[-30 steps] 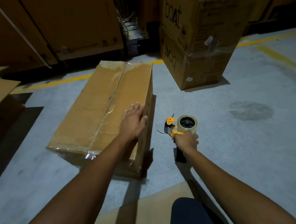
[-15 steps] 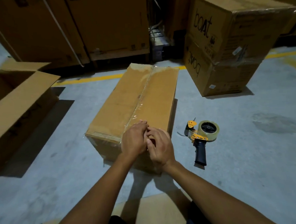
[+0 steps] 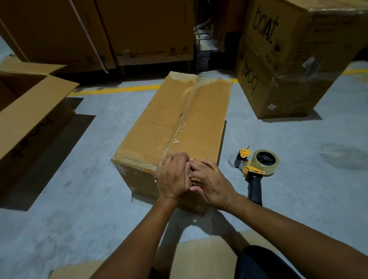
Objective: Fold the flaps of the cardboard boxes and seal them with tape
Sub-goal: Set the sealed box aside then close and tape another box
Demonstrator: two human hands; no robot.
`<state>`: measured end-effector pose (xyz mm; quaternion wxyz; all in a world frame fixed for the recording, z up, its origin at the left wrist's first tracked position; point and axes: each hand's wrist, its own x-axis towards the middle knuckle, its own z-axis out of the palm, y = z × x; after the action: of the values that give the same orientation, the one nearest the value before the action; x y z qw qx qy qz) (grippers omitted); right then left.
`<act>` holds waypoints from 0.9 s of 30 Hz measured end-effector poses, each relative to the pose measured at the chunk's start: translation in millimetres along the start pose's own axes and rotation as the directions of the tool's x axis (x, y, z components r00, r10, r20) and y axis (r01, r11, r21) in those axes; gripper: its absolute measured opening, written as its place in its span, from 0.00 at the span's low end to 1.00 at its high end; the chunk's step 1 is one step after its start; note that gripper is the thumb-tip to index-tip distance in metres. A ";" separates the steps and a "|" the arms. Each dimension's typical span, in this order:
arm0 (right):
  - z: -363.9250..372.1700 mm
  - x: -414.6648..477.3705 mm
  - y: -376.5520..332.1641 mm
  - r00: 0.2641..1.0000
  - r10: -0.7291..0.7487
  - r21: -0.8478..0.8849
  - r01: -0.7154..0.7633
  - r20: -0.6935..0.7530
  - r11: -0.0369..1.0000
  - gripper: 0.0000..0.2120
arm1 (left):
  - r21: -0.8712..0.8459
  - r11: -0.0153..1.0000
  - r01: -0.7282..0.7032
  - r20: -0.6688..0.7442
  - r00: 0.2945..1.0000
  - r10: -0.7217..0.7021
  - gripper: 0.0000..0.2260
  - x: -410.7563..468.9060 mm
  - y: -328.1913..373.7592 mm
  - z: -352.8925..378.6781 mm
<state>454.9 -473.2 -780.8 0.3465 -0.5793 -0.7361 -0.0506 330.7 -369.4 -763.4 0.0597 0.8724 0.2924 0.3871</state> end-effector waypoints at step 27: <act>7.8 68.2 -48.7 0.923 0.315 -0.466 -0.183 0.220 0.865 0.20 | 0.033 0.948 0.318 0.017 0.948 -0.318 0.17 8.1 -59.3 -25.4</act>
<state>402.1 -429.5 -732.0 0.0999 -0.7341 -0.6664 -0.0836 289.4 -319.2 -760.2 0.1117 0.8190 0.4341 0.3582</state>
